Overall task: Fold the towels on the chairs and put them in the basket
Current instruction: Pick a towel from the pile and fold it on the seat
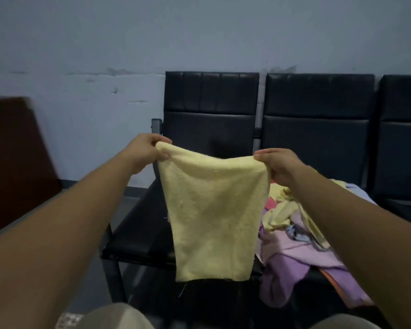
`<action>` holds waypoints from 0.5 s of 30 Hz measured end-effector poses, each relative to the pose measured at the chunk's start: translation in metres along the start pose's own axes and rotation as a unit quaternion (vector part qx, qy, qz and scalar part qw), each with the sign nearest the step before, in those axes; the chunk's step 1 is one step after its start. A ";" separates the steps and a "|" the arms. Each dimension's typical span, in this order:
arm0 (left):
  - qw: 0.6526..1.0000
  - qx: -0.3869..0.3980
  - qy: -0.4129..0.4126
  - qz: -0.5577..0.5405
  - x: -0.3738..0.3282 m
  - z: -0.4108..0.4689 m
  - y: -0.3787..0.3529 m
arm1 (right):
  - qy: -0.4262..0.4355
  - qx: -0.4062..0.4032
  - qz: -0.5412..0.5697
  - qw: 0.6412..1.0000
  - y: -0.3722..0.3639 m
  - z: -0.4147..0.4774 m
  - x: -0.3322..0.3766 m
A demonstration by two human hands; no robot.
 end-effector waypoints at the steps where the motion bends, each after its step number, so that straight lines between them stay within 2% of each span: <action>1: 0.999 -0.025 -0.009 0.023 -0.003 0.000 0.006 | -0.007 0.005 0.029 1.000 0.002 -0.003 0.004; 3: 0.995 -0.037 -0.018 0.089 -0.008 -0.002 0.015 | -0.024 0.034 0.097 0.994 0.008 -0.009 0.010; 5: 0.982 -0.006 -0.028 0.184 -0.017 -0.007 0.017 | -0.033 0.080 0.150 0.985 0.013 -0.011 0.017; 6: 0.976 0.008 -0.036 0.216 -0.021 -0.008 0.018 | -0.027 0.096 0.144 0.985 0.015 -0.013 0.020; 8: 0.973 0.020 -0.048 0.224 -0.028 -0.010 0.019 | 0.012 0.100 0.055 0.993 0.019 -0.016 0.026; 10: 0.990 0.010 -0.033 0.136 -0.028 -0.011 0.021 | 0.070 0.057 -0.073 0.993 0.019 -0.020 0.028; 12: 0.999 -0.034 0.008 0.009 -0.023 -0.011 0.023 | 0.113 -0.007 -0.147 0.983 0.021 -0.024 0.031; 15: 0.977 -0.093 0.081 -0.177 -0.020 -0.013 0.021 | 0.140 -0.067 -0.185 0.970 0.024 -0.023 0.034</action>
Point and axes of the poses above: each hand's wrist, its own z-axis towards the middle knuckle, its own y-axis out of the back of the hand, x = y × z, the point moved 2 cm from there along z, towards the middle knuckle, and after that the axes turned 9 degrees about -y, right-handed, at the moved point
